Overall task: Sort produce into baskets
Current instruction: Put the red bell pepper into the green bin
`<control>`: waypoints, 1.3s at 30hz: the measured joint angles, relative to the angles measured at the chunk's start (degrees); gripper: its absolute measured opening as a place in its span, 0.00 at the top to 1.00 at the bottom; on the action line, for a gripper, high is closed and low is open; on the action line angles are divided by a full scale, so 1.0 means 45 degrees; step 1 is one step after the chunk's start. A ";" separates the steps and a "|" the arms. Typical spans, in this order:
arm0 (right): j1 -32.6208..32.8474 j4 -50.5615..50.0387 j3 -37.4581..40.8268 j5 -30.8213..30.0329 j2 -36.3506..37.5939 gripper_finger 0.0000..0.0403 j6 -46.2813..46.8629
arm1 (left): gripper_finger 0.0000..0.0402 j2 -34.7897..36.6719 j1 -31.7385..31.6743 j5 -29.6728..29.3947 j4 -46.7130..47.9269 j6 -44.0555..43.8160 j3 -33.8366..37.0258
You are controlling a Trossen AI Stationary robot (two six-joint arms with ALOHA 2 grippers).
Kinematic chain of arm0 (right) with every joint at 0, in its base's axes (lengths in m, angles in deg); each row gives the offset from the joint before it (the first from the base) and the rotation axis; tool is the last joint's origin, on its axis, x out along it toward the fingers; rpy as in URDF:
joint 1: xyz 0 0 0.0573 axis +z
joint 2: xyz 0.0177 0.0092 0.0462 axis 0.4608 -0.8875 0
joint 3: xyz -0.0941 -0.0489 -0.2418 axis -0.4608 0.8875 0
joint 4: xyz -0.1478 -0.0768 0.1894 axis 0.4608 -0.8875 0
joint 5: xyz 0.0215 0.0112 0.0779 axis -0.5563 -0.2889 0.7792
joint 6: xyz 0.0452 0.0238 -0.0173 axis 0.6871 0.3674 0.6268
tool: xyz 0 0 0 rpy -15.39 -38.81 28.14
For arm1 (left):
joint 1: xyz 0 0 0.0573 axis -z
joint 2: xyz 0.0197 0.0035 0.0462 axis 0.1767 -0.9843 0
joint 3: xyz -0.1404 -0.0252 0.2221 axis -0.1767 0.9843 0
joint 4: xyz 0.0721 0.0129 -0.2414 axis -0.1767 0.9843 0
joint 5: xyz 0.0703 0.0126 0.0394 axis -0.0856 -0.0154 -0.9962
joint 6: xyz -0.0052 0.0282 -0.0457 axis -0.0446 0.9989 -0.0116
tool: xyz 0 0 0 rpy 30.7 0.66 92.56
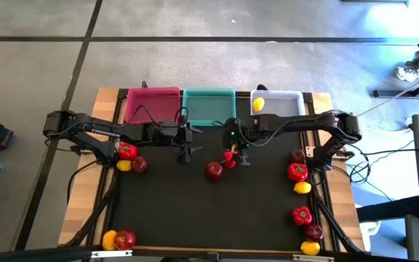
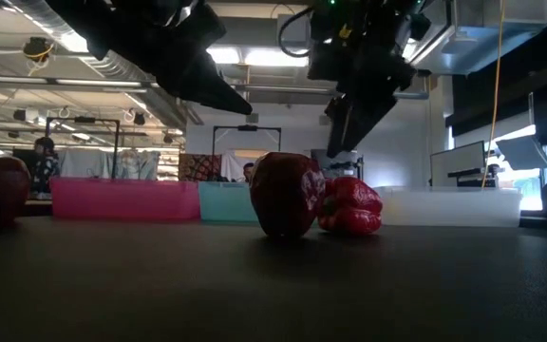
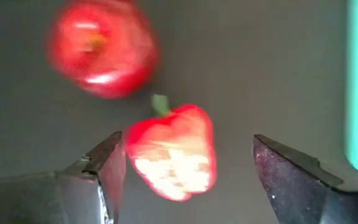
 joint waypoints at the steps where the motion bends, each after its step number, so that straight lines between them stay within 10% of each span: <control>1: 0.0137 -0.0141 0.0000 -0.0630 0.0000 0.29 0.0323 | 0.29 0.0000 0.0000 0.0000 0.0000 -0.0011 0.0000; 39: 0.0818 0.0055 0.0782 -0.0376 0.0010 0.24 -0.1285 | 0.29 0.0000 -0.0003 -0.0005 -0.0005 -0.0163 0.0010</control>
